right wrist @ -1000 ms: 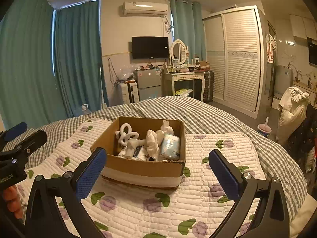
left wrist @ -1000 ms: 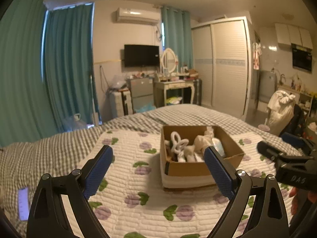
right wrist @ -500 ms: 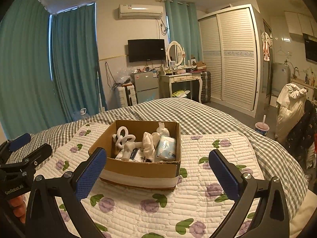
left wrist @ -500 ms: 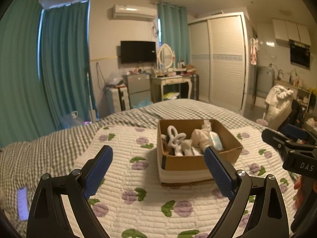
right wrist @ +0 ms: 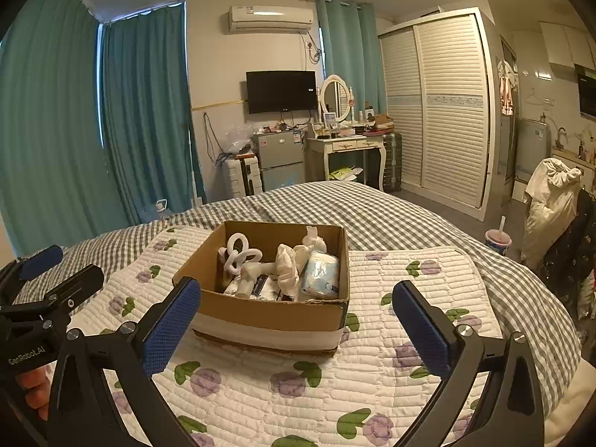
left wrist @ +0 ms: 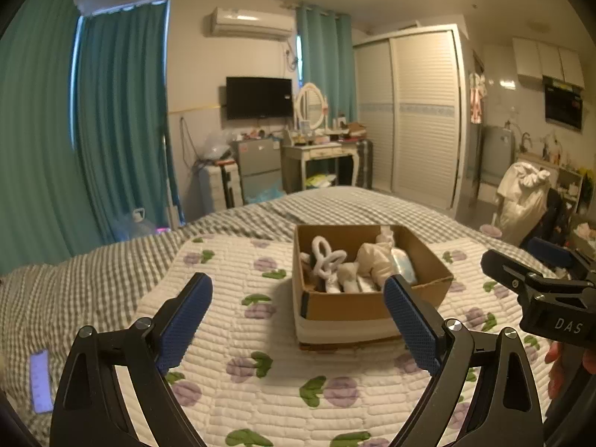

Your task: Organize soft objects

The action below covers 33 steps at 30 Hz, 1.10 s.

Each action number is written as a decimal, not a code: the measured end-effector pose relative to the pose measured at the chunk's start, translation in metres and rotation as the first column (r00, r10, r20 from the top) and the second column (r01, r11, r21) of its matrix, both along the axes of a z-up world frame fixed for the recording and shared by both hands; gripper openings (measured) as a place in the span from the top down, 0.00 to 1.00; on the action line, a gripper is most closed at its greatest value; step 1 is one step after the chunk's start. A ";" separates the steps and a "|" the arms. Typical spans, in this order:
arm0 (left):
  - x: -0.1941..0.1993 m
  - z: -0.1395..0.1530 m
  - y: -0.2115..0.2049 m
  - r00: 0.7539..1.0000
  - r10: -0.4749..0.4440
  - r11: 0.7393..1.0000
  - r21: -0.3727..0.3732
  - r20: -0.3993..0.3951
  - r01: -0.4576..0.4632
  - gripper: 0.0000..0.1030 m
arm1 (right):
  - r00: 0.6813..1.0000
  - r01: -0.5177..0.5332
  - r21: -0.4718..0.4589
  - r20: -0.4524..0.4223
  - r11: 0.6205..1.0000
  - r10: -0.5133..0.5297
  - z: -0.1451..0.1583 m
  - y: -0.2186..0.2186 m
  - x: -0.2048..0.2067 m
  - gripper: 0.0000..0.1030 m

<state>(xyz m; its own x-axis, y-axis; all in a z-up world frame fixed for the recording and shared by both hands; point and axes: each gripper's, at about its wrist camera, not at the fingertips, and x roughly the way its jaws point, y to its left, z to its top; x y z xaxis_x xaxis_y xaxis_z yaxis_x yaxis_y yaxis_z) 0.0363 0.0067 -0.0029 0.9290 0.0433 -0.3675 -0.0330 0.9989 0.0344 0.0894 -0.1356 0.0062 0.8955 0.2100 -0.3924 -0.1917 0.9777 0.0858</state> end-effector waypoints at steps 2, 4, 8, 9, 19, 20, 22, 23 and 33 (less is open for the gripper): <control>0.000 0.000 0.000 1.000 -0.002 1.000 -0.002 0.000 0.002 0.08 | 1.000 -0.002 0.000 -0.002 1.000 0.002 0.000 0.000 0.000 0.00; 0.000 0.000 0.000 1.000 0.001 1.000 0.000 0.000 -0.001 0.08 | 1.000 -0.002 0.000 -0.002 1.000 0.002 0.000 0.001 0.000 0.00; 0.000 0.000 0.000 1.000 0.002 1.000 0.003 0.000 -0.002 0.08 | 1.000 -0.002 0.000 -0.002 1.000 0.002 -0.001 0.001 0.000 0.00; 0.000 0.000 0.000 1.000 0.004 1.000 0.004 -0.002 -0.004 0.08 | 1.000 -0.003 0.001 -0.003 1.000 0.003 0.000 0.000 0.000 0.00; -0.001 -0.001 0.000 1.000 0.000 1.000 0.007 -0.003 0.000 0.08 | 1.000 -0.003 -0.001 -0.002 1.000 0.003 -0.001 0.001 0.000 0.00; -0.001 -0.001 0.000 1.000 0.000 1.000 0.007 -0.003 0.000 0.08 | 1.000 -0.002 -0.001 -0.001 1.000 0.002 -0.001 0.001 0.000 0.00; -0.001 -0.001 0.000 1.000 -0.001 1.000 0.008 -0.003 0.001 0.08 | 1.000 -0.003 0.000 -0.003 1.000 0.003 -0.001 0.001 0.000 0.00; -0.001 -0.001 0.000 1.000 -0.001 1.000 0.009 -0.003 0.001 0.08 | 1.000 -0.002 -0.001 -0.002 1.000 0.002 -0.001 0.002 0.000 0.00; 0.000 0.000 0.002 1.000 -0.004 1.000 0.018 -0.001 0.004 0.08 | 1.000 -0.006 -0.005 -0.005 1.000 0.006 -0.001 0.003 0.000 0.00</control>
<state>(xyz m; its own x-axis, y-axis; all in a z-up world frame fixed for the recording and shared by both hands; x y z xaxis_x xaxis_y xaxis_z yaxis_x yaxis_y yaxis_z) 0.0359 0.0086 -0.0032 0.9287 0.0460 -0.3680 -0.0286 0.9982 0.0527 0.0891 -0.1328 0.0048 0.8923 0.2136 -0.3977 -0.1974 0.9769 0.0819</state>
